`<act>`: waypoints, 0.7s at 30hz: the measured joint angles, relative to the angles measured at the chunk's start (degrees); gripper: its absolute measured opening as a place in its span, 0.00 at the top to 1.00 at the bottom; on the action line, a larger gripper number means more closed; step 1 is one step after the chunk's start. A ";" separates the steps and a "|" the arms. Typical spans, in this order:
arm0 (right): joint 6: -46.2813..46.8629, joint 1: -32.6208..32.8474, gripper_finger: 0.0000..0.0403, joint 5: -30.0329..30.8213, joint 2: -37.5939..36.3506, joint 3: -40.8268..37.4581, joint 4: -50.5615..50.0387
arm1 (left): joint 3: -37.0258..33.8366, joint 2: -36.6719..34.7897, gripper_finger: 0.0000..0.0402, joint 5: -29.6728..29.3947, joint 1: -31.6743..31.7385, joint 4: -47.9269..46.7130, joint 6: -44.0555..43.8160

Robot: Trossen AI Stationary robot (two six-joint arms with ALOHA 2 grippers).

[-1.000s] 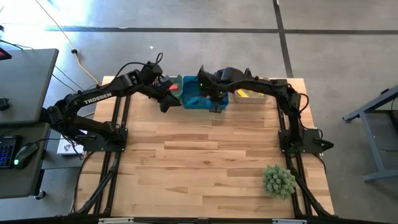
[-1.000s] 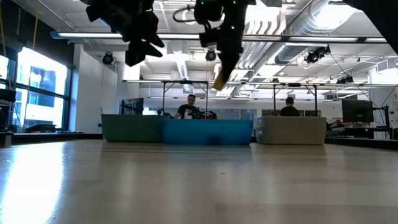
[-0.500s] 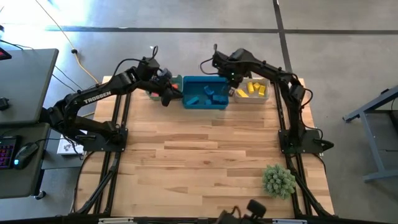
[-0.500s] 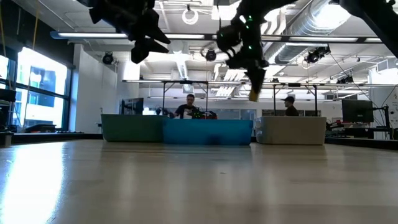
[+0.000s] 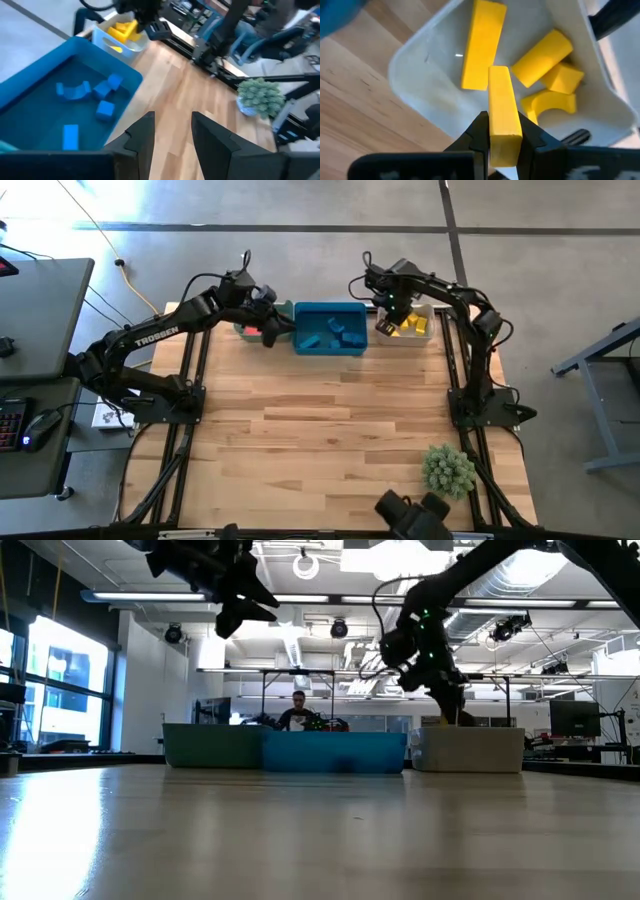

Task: Sort & place blocks by color
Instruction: Put the yellow block into the white bin, then return to Home Position

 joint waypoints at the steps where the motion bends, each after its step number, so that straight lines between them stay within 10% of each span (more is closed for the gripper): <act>1: -0.12 -0.53 0.92 -0.57 0.00 -0.92 0.76 | 0.00 0.00 0.71 -0.66 0.01 -0.02 -0.01; 21: -1.61 -4.10 0.73 -0.52 0.00 -0.37 5.85 | 0.00 0.04 0.71 -3.53 -0.22 0.55 -0.15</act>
